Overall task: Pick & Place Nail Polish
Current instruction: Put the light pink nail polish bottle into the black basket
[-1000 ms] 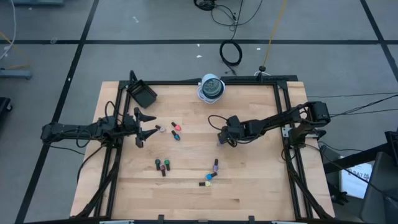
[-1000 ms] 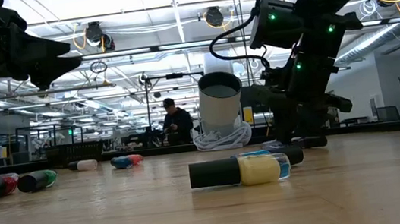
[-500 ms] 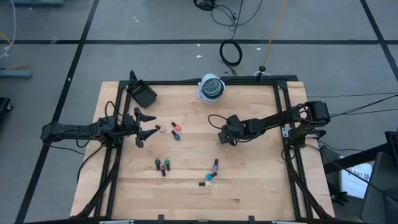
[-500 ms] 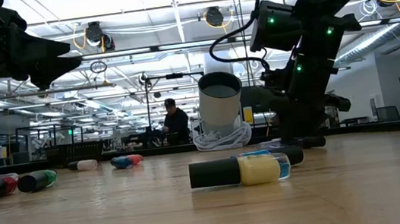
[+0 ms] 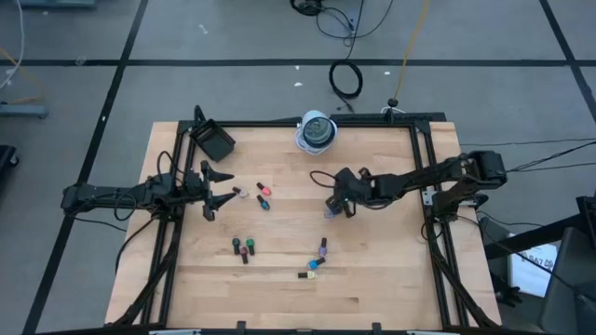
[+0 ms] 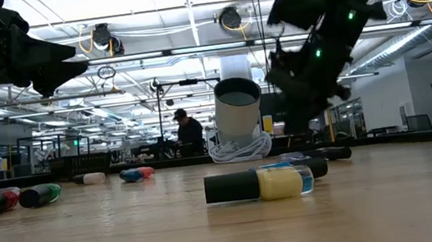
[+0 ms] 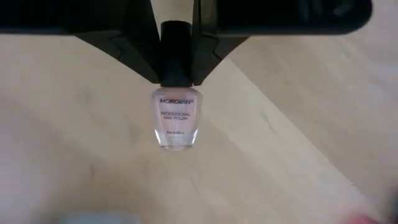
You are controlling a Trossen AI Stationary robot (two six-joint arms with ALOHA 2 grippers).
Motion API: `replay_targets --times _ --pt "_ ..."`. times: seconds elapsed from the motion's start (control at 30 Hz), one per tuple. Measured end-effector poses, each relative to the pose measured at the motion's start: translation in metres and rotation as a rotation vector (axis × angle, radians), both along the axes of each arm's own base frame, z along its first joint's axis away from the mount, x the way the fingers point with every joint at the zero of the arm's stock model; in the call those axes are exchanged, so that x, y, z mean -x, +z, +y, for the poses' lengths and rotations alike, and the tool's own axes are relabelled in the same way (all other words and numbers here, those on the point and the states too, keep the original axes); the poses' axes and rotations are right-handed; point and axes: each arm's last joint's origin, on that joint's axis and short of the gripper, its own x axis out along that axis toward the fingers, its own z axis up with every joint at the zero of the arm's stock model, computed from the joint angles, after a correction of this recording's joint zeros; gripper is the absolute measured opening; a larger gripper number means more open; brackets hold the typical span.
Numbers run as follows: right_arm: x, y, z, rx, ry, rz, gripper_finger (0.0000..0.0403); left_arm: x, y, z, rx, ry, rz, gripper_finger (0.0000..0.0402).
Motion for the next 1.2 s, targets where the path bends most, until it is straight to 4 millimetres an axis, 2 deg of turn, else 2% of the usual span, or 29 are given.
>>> replay_targets --times 0.2,0.47,0.63,0.87,1.0,1.2 --pt "-0.007 0.034 0.007 0.161 0.202 -0.141 0.0052 0.0 0.0 0.0 0.0 -0.001 -0.001 0.0274" --pt "-0.013 0.046 0.013 0.438 0.561 -0.141 0.0052 0.0 0.0 0.0 0.0 0.0 0.001 0.0274" --pt "-0.011 0.042 0.008 0.595 0.647 -0.116 0.0052 0.0 0.0 0.0 0.0 0.0 0.001 0.0273" --pt "-0.001 0.027 -0.01 0.619 0.622 -0.048 0.0052 0.0 0.004 0.0 0.027 -0.002 -0.043 0.0273" --pt "0.002 0.024 -0.015 0.673 0.626 -0.042 0.0052 0.001 0.006 0.0 0.106 -0.011 -0.077 0.0273" --pt "0.001 0.025 -0.015 0.832 0.725 0.028 0.0052 0.0 0.005 0.0 0.28 -0.026 -0.099 0.0274"
